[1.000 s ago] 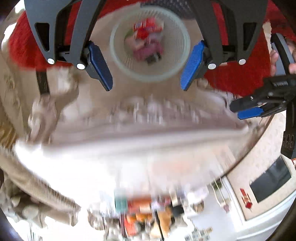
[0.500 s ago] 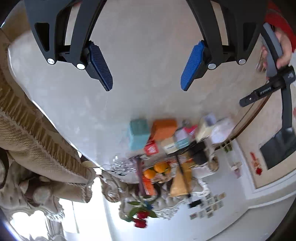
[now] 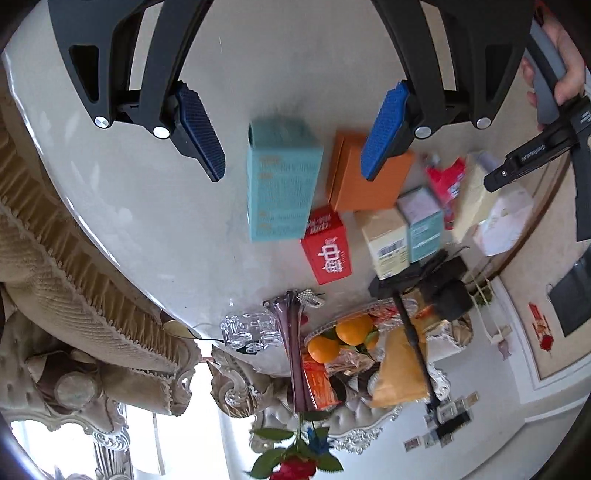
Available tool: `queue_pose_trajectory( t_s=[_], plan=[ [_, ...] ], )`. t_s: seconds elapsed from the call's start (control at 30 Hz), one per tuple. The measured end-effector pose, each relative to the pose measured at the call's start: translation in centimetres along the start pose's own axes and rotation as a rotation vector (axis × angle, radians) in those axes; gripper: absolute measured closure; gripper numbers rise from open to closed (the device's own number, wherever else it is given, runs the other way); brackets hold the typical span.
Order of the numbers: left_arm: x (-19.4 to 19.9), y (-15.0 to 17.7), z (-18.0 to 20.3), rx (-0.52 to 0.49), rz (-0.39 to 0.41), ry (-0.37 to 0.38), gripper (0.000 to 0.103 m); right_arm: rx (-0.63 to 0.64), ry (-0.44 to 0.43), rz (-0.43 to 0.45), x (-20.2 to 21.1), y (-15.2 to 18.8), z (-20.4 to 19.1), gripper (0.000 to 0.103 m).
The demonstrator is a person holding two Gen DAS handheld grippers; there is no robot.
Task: Collect trash
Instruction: 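Grasp the cream box with the left tool while the right tool grasps the light blue box, then carry the cream and light blue boxes over the wastebasket and open both tools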
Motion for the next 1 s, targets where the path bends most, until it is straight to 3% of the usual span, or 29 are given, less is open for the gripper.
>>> queue_pose_trajectory(
  t_s=[0.6,0.63,0.67,0.7,0.73,1.0],
  plan=[
    [-5.1,-0.5,-1.8,0.027,-0.100,-0.048,0.017,0.019,0.099,-0.137,-6.1,-0.1,1.1,0.033],
    [-5.2,-0.5,-1.7,0.015,-0.106,-0.053,0.022,0.024,0.098,-0.141,-6.2,0.0,1.1,0.037],
    [-5.1,-0.5,-1.8,0.009,-0.107,-0.064,0.035,0.029,0.091,-0.149,-6.2,0.2,1.0,0.041],
    [-4.9,-0.6,-1.7,0.003,-0.099,-0.063,0.042,0.035,0.091,-0.157,-6.3,0.5,1.0,0.053],
    [-4.7,-0.6,-1.7,0.002,-0.093,-0.050,0.057,0.044,0.106,-0.147,-6.1,0.6,1.1,0.057],
    [-2.5,0.2,-1.5,-0.014,-0.060,-0.026,0.057,0.044,0.060,-0.120,-3.6,0.9,0.5,0.058]
  ],
)
Point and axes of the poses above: each gripper's, at about its wrist camera, not at the fingertips, and x roughly against the way its jaws point, z to its right, y to its underside, the point moved 6 cm from there along -x, roughly the way its jaws point, and after that the axes turned 11 degrees about -x, right-handed, at the moved point
